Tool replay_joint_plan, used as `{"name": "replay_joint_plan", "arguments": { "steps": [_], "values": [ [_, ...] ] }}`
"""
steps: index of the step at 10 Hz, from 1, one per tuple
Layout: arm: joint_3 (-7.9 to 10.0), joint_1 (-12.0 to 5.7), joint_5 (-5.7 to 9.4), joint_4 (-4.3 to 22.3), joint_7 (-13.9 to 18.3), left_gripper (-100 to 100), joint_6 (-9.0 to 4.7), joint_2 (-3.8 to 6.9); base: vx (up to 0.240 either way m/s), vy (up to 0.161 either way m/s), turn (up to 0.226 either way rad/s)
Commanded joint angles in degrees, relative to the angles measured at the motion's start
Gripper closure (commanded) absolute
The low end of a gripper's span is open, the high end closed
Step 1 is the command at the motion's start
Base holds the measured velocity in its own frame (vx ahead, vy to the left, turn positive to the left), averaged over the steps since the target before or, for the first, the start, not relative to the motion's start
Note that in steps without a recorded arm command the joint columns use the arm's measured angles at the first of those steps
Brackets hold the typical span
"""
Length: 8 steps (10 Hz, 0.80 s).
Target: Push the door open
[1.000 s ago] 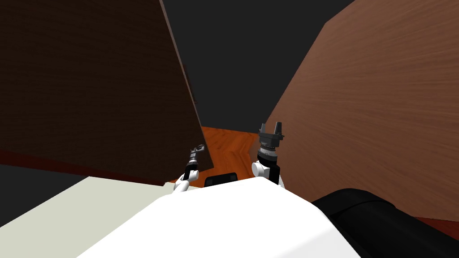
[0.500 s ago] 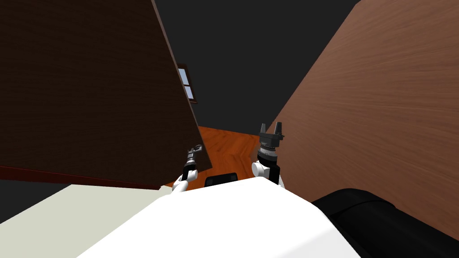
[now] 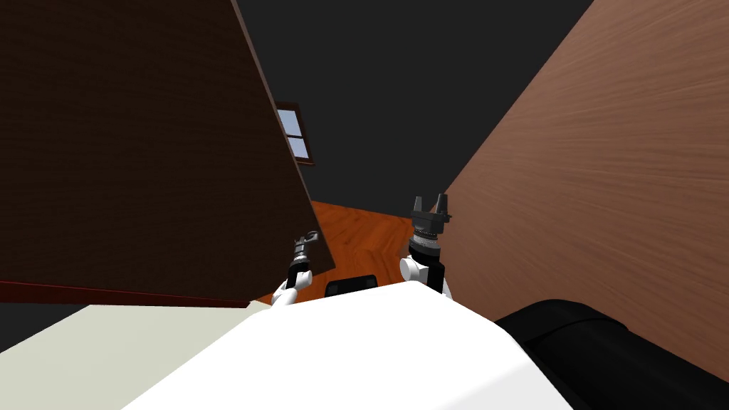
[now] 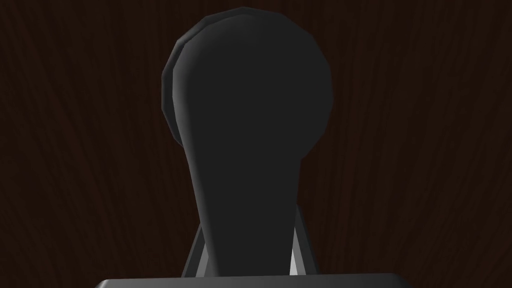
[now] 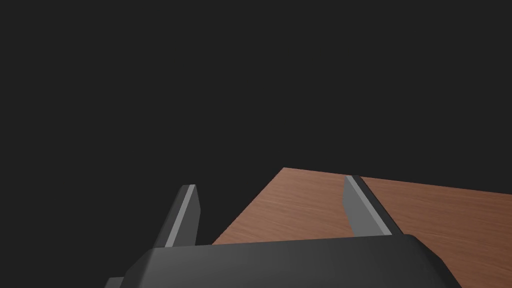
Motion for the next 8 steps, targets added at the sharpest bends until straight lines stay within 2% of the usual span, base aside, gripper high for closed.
{"name": "replay_joint_plan", "arguments": {
  "steps": [1, 5, 8],
  "values": [
    [0.56, -0.16, 0.33, -0.1, -0.2, 100, -0.04, 0.25, 0.177, -0.057, 0.057],
    [2.79, -0.11, 1.6, -0.1, -1.1, 100, -0.11, 0.61, 0.191, -0.032, 0.035],
    [4.37, -0.07, 2.5, -0.2, -1.7, 100, -0.15, 0.5, 0.196, -0.047, 0.048]
  ]
}}
